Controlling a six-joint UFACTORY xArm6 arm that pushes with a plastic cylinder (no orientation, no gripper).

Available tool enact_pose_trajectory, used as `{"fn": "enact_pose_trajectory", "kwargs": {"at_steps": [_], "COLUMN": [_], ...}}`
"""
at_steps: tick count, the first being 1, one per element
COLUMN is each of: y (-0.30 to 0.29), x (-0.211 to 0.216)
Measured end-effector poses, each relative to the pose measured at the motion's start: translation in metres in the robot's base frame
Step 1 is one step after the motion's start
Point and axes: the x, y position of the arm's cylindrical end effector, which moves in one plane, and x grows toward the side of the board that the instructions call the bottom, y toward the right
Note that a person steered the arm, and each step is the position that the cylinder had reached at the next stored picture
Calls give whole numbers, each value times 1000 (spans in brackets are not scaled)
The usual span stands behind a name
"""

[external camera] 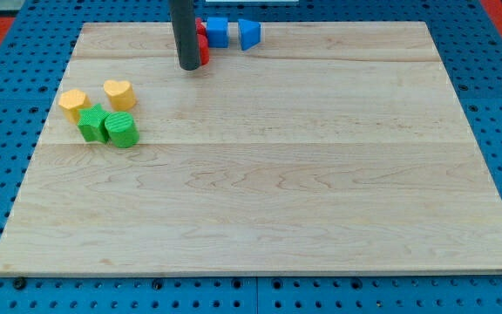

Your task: Slide the green star towards the center

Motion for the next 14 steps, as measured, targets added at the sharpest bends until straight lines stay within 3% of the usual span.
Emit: {"fn": "enact_pose_trajectory", "kwargs": {"at_steps": [2, 3, 4, 5, 6, 7, 10, 12, 13, 14], "y": [9, 5, -48, -143, -206, -197, -12, 13, 68, 67], "x": [76, 147, 209, 213, 186, 156, 89, 76, 48, 47]}}
